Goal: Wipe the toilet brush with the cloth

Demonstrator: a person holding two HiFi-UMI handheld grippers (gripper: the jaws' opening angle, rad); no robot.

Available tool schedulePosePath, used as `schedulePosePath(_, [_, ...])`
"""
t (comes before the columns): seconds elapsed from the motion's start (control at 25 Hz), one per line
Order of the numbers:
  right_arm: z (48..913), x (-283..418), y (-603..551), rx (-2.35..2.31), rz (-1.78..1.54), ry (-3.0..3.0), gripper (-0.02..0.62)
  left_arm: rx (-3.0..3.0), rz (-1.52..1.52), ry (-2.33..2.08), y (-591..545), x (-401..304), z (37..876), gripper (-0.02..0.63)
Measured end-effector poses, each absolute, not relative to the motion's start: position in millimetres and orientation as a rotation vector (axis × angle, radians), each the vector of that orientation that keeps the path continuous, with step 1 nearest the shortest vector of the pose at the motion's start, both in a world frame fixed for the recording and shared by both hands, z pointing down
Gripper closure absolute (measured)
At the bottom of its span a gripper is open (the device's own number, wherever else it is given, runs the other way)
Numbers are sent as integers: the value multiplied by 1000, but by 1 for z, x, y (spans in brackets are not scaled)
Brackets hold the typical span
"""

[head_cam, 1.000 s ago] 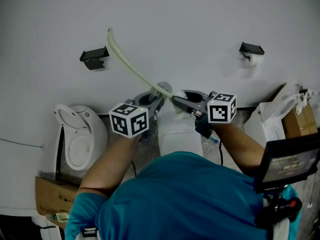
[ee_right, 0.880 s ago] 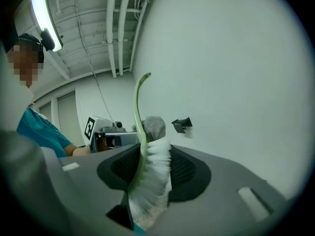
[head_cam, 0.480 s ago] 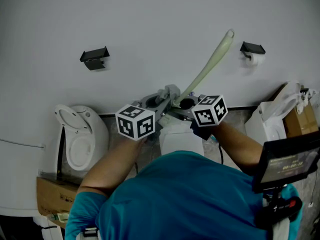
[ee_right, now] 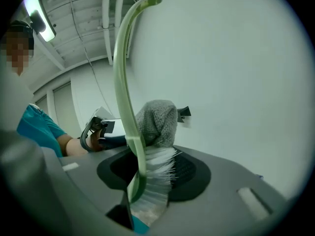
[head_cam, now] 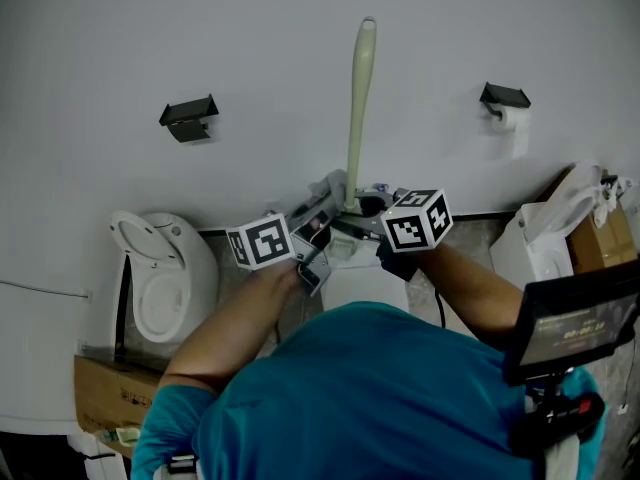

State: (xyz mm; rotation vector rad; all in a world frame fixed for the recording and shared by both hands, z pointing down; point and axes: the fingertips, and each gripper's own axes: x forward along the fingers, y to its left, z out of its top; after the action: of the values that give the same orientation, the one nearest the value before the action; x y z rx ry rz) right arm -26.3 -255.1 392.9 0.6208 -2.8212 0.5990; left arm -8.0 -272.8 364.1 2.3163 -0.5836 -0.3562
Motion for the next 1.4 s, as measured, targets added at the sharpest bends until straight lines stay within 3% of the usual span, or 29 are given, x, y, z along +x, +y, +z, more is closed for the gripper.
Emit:
schedulePosePath(0.32, [410, -11, -273, 758, 306, -2601, 433, 2629, -32, -715, -268, -8, 355, 568])
schedulePosePath(1.4, [441, 22, -293, 892, 49, -2318, 434, 2540, -187, -620, -264, -18, 340, 568])
